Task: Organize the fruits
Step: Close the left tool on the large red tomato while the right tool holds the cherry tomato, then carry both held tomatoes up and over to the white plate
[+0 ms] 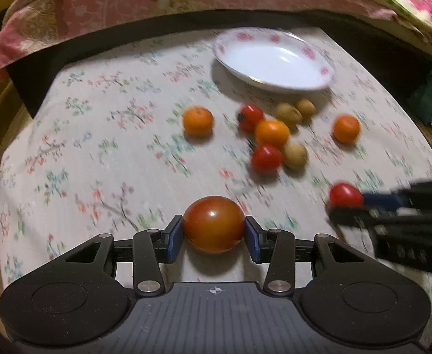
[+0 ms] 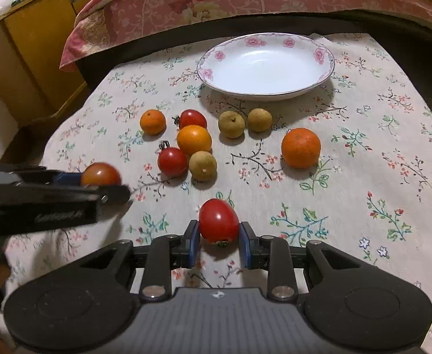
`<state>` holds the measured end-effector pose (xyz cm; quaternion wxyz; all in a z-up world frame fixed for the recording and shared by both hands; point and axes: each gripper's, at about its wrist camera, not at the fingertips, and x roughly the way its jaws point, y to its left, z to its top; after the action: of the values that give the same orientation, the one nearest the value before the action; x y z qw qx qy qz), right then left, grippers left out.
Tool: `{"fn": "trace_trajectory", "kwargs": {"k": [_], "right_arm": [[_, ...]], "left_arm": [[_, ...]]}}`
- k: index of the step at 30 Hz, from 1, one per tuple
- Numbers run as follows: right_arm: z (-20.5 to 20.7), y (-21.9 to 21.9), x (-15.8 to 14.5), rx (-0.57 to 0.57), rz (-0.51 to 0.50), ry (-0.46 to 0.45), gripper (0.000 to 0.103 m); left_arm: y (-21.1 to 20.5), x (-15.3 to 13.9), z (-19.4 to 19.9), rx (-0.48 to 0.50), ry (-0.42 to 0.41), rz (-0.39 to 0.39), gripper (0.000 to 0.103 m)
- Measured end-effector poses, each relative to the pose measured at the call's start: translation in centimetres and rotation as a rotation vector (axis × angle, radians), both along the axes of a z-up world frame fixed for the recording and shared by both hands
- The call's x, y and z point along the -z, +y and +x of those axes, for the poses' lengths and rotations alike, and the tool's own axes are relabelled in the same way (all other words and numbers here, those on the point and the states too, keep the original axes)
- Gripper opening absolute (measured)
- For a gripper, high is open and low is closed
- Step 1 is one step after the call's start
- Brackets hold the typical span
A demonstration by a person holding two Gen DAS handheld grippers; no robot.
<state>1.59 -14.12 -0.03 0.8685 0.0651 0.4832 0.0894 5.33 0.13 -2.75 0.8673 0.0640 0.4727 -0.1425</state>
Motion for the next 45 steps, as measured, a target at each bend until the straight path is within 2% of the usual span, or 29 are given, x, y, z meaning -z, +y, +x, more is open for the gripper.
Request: {"fn": "trace_trajectory", "kwargs": {"k": [3, 7, 9, 11, 12, 19, 28, 31, 35, 37, 45], "right_arm": [[-0.5, 0.2, 0.0, -0.019, -0.023, -0.011, 0.029], [-0.7, 0.6, 0.0, -0.043, -0.054, -0.023, 0.029], [-0.7, 0.7, 0.1, -0.051, -0.063, -0.033, 0.029], [-0.8, 0.6, 0.1, -0.053, -0.061, -0.039, 0.03], [-0.8, 0.6, 0.1, -0.055, -0.058, -0.041, 0.031], [-0.9, 0.7, 0.2, -0.077, -0.048, -0.053, 0.037], [-0.5, 0.7, 0.2, -0.072, -0.046, -0.06, 0.037], [-0.3, 0.9, 0.2, -0.074, -0.063, -0.065, 0.037], [-0.1, 0.9, 0.2, -0.071, -0.066, -0.059, 0.036], [0.0, 0.9, 0.2, -0.064, -0.076, -0.057, 0.031], [-0.2, 0.8, -0.1, -0.065, -0.053, -0.042, 0.031]], "left_arm": [[-0.5, 0.2, -0.8, 0.023, -0.018, 0.028, 0.052], [-0.5, 0.4, -0.8, 0.024, -0.022, 0.028, 0.054], [-0.6, 0.6, -0.9, 0.031, -0.024, 0.033, 0.058], [-0.8, 0.6, -1.2, 0.041, -0.033, 0.043, 0.072], [-0.9, 0.6, -1.2, 0.043, -0.042, 0.056, 0.074], [-1.0, 0.8, -1.3, 0.044, -0.038, 0.063, 0.076], [-0.7, 0.7, -1.4, 0.019, -0.023, 0.051, 0.072], [-0.7, 0.6, -1.3, 0.011, -0.026, 0.056, 0.068], [-0.6, 0.4, -1.1, 0.018, -0.01, 0.018, 0.054], [-0.9, 0.4, -1.2, 0.029, -0.013, 0.028, 0.052], [-0.9, 0.2, -0.7, 0.025, 0.004, 0.002, 0.052]]}}
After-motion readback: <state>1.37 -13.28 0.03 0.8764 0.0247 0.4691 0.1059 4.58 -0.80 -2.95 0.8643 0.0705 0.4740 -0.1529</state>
